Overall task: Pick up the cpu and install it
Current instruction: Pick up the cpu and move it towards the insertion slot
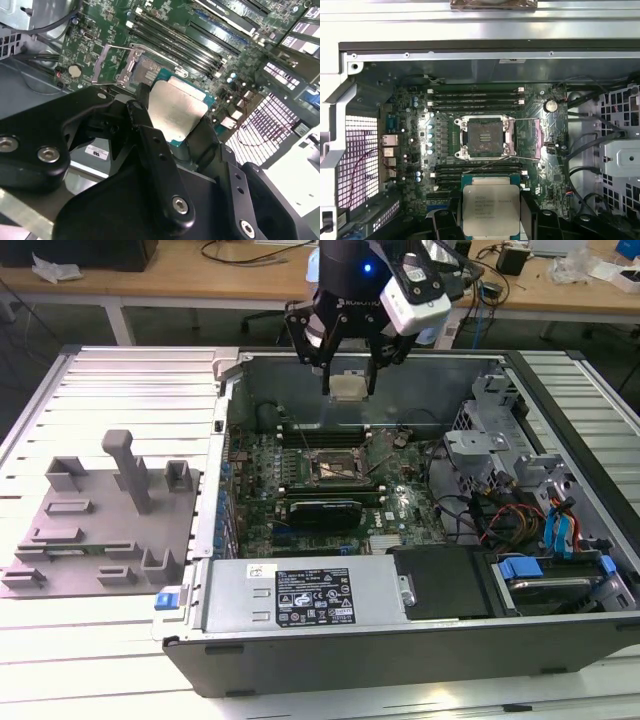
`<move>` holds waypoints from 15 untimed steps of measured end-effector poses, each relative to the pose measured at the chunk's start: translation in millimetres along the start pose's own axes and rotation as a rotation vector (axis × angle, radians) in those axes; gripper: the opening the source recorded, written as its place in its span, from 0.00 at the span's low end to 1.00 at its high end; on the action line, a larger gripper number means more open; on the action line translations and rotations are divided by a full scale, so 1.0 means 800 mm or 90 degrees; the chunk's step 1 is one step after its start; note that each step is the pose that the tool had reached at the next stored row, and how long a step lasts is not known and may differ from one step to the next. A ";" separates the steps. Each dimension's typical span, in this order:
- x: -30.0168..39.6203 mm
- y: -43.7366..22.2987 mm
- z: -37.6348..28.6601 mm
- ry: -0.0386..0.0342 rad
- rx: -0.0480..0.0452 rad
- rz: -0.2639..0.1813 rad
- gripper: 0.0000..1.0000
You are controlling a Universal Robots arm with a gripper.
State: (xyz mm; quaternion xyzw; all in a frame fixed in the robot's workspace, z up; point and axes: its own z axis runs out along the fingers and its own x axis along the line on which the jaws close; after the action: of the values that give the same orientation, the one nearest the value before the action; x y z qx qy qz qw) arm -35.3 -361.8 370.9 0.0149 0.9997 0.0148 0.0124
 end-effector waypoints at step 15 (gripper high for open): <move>-0.0022 0.0077 0.0449 -0.0001 -0.0001 0.000 0.55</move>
State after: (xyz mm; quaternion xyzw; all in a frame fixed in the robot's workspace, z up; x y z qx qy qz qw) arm -32.5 -354.6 335.2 0.0149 0.9997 0.0148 0.0124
